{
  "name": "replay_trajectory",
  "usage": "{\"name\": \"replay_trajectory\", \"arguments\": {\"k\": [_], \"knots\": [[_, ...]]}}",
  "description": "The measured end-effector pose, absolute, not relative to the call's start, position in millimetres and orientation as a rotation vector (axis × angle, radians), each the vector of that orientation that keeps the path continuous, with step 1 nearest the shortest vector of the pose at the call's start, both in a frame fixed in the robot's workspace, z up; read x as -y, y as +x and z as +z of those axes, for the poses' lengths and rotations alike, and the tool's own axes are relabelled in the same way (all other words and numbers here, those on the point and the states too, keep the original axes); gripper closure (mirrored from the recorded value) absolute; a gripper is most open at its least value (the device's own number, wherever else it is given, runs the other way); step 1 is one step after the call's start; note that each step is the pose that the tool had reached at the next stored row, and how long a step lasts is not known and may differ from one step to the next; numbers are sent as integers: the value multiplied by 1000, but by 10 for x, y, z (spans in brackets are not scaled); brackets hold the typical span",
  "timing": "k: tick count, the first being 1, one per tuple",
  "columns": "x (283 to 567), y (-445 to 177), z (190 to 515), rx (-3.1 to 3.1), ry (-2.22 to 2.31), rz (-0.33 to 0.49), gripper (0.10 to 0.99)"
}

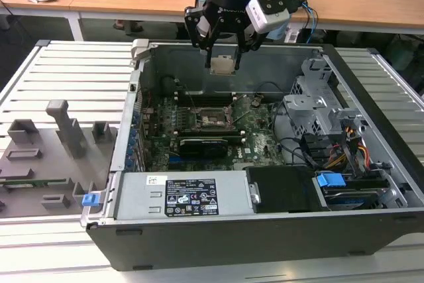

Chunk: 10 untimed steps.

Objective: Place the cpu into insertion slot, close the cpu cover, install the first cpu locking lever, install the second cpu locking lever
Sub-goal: 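Place the cpu into insertion slot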

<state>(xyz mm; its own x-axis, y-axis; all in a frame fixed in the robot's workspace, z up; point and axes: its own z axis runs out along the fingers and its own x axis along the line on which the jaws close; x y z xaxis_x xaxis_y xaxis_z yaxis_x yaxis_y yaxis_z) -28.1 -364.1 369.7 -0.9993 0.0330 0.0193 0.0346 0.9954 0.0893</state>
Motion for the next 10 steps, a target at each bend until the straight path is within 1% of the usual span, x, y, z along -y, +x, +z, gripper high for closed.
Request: {"name": "replay_trajectory", "arguments": {"k": [10], "knots": [[3641,-282,3697,3120,-94,-140,545]]}}
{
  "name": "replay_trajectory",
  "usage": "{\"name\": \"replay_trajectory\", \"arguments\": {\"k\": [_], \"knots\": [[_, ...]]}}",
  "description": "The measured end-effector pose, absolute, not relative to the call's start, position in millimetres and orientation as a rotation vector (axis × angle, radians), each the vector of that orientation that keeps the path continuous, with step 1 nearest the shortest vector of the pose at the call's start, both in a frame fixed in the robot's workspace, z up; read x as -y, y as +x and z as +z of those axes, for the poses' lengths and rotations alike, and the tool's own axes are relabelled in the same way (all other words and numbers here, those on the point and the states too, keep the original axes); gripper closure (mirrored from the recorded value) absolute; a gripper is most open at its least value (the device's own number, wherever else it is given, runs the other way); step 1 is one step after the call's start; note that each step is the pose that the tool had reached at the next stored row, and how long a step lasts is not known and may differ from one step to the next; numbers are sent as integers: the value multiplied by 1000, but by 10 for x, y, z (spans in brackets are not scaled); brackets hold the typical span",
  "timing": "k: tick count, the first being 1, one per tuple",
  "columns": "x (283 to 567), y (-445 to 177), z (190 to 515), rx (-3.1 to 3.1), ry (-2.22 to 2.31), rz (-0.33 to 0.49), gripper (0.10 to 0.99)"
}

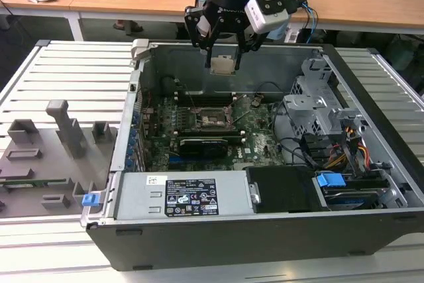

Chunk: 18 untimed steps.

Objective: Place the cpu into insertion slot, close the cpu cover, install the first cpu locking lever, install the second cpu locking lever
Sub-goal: 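Place the cpu into insertion slot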

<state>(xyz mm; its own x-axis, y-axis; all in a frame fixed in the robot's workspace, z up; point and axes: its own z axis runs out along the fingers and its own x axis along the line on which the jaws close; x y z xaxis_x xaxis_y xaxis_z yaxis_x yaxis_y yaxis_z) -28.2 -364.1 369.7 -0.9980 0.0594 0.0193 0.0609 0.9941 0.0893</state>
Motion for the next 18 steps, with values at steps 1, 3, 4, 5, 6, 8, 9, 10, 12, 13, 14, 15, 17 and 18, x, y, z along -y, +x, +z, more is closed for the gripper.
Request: {"name": "replay_trajectory", "arguments": {"k": [1,3,4,5,6,8,9,10,12,13,14,15,17,18], "knots": [[3641,-282,3697,3120,-96,-140,545],[3641,-282,3697,3120,-101,-140,545],[3641,-282,3697,3120,-105,-141,545],[3641,-282,3697,3120,-109,-141,545],[3641,-282,3697,3120,-111,-141,545],[3641,-282,3697,3120,-116,-141,545],[3641,-282,3697,3120,-118,-141,545],[3641,-282,3697,3120,-120,-141,545],[3641,-282,3697,3120,-125,-141,545],[3641,-282,3697,3120,-127,-141,545],[3641,-282,3697,3120,-131,-141,545],[3641,-282,3697,3120,-134,-141,545],[3641,-282,3697,3120,-143,-141,545],[3641,-282,3697,3120,-145,-141,545]]}}
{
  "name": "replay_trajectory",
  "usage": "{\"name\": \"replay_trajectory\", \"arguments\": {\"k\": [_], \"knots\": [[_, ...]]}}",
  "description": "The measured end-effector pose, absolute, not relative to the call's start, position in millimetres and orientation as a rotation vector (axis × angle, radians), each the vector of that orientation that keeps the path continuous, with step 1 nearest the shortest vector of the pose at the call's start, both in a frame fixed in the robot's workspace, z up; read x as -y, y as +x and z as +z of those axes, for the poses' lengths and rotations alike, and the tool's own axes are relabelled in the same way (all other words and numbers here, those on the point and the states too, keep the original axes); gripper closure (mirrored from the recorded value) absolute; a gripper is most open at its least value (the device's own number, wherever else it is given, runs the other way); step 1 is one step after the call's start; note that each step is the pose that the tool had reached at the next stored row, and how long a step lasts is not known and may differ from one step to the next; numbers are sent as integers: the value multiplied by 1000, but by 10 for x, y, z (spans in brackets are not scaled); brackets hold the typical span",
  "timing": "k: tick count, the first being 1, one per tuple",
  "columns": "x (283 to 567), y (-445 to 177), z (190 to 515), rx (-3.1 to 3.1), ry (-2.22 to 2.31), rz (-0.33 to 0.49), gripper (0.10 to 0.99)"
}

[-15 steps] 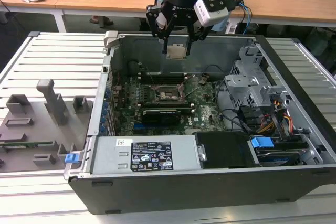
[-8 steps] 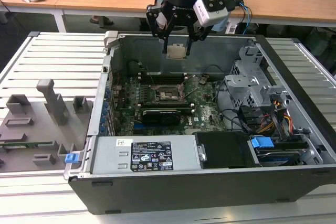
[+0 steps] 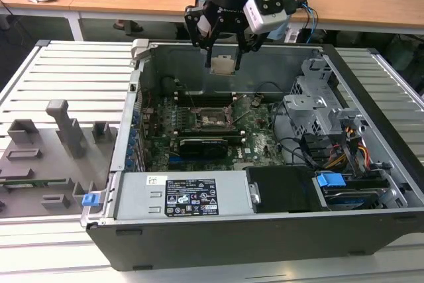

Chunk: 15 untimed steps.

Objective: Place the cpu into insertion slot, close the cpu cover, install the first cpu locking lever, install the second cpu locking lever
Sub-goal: 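Place the cpu into insertion slot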

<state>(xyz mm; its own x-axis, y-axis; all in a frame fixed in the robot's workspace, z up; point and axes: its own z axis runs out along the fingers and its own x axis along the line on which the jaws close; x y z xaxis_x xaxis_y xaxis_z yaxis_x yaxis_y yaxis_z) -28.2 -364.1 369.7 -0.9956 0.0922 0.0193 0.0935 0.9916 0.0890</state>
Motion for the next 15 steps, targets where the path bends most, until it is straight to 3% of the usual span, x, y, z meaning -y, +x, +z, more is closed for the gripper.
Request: {"name": "replay_trajectory", "arguments": {"k": [15], "knots": [[3641,-282,3697,3119,-199,-137,545]]}}
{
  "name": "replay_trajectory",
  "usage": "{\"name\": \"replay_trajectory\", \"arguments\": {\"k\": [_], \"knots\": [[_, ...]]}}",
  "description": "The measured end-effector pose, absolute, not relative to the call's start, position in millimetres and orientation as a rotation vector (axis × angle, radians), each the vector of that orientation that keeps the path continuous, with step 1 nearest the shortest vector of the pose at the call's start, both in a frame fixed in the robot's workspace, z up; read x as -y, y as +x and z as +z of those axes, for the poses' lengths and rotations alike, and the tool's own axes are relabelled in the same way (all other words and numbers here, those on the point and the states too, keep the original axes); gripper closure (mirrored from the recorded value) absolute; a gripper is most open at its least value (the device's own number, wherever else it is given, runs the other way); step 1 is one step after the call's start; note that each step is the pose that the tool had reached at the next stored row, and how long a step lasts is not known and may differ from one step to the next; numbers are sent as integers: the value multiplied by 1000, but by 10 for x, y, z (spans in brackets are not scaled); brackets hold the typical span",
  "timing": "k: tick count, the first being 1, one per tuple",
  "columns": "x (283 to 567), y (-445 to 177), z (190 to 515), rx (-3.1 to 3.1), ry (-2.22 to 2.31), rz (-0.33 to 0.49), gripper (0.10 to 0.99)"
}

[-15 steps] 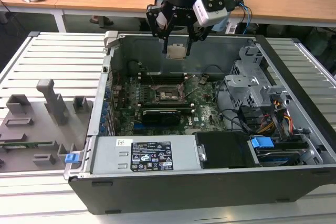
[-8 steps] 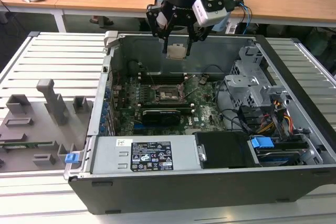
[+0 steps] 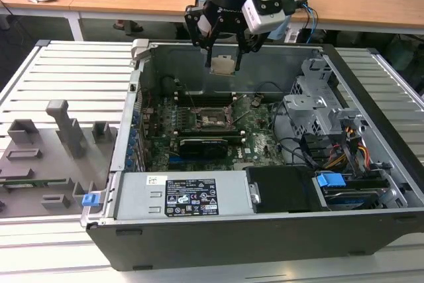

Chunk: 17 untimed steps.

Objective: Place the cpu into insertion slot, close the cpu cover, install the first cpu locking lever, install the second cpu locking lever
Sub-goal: 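Place the cpu into insertion slot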

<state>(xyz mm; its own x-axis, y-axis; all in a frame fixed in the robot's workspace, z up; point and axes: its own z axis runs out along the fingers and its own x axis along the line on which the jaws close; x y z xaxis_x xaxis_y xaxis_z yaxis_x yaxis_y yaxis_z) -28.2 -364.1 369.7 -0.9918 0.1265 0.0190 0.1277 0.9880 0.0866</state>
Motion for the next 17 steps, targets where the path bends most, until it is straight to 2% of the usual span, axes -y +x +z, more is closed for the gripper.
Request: {"name": "replay_trajectory", "arguments": {"k": [17], "knots": [[3641,-282,3696,3116,-266,-133,545]]}}
